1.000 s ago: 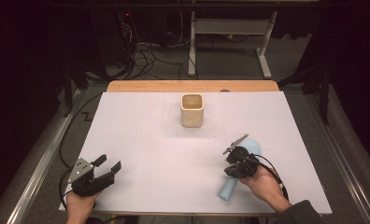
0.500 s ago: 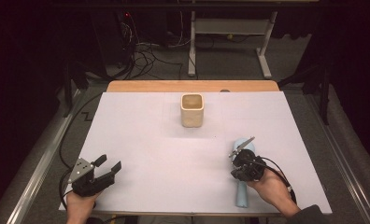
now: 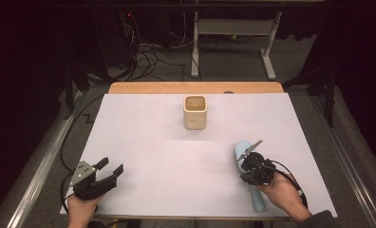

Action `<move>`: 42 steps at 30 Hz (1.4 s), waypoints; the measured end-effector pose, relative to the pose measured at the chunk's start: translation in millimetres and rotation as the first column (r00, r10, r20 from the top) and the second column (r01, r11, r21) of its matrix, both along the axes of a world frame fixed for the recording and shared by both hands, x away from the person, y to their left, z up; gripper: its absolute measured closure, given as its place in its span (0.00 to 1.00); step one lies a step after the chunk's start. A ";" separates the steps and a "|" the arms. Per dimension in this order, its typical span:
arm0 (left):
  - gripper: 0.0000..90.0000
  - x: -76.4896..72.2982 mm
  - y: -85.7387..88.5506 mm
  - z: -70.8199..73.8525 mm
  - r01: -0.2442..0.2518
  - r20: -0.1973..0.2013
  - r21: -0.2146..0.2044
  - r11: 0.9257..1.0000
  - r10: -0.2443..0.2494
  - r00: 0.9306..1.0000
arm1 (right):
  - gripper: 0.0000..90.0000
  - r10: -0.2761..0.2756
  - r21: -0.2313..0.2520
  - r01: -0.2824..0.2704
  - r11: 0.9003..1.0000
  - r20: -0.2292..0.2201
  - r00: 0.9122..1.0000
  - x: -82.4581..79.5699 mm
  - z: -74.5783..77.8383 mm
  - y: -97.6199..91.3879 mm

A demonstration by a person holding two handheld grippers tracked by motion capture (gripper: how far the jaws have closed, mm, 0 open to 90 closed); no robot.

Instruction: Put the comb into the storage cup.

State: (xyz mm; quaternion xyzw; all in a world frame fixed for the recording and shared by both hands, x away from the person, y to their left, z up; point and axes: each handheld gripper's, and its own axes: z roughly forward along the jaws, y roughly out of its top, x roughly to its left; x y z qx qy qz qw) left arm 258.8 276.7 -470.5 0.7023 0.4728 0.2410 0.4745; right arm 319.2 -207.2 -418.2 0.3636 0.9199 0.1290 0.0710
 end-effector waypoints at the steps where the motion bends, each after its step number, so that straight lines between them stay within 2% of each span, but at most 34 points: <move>1: 0.38 -0.1 0.0 0.1 0.000 0.001 -0.001 1.000 0.000 1.000 | 1.00 -0.005 -0.005 0.005 1.000 -0.001 1.000 -0.4 0.6 -0.7; 8: 0.38 -0.2 -0.3 0.3 0.003 0.005 -0.005 1.000 -0.003 1.000 | 0.98 -0.010 0.018 0.010 1.000 -0.006 1.000 -3.1 0.0 -3.0; 9: 0.38 -0.2 -0.3 0.3 0.004 0.005 -0.004 1.000 -0.004 1.000 | 0.97 0.005 0.022 -0.005 1.000 -0.002 1.000 -2.7 -0.1 -3.5; 11: 0.38 -0.3 -0.3 0.3 0.002 0.005 -0.004 1.000 -0.002 1.000 | 0.91 0.005 0.036 -0.005 0.999 0.005 1.000 -3.8 0.8 -3.8; 18: 0.38 -0.4 -0.1 0.4 -0.004 0.006 0.001 1.000 0.004 1.000 | 0.81 -0.023 0.090 0.019 0.996 0.044 0.999 -11.5 10.4 -10.9; 23: 0.38 -0.5 0.2 0.5 -0.004 0.005 -0.002 1.000 0.004 1.000 | 0.74 -0.063 0.104 0.056 0.993 0.068 0.996 -16.4 16.6 -18.0; 31: 0.38 0.0 -0.8 0.3 -0.001 0.003 -0.001 1.000 0.001 1.000 | 0.58 -0.146 0.109 0.139 0.984 0.068 0.987 -18.5 15.0 -28.3; 36: 0.38 -0.1 -0.1 0.4 -0.002 0.005 -0.004 1.000 0.002 1.000 | 0.52 -0.202 0.112 0.196 0.974 0.050 0.978 -16.2 11.3 -33.8; 42: 0.38 0.1 -0.3 0.2 -0.003 0.002 -0.002 1.000 0.003 1.000 | 0.50 -0.229 0.118 0.225 0.967 0.025 0.973 -13.6 3.9 -36.8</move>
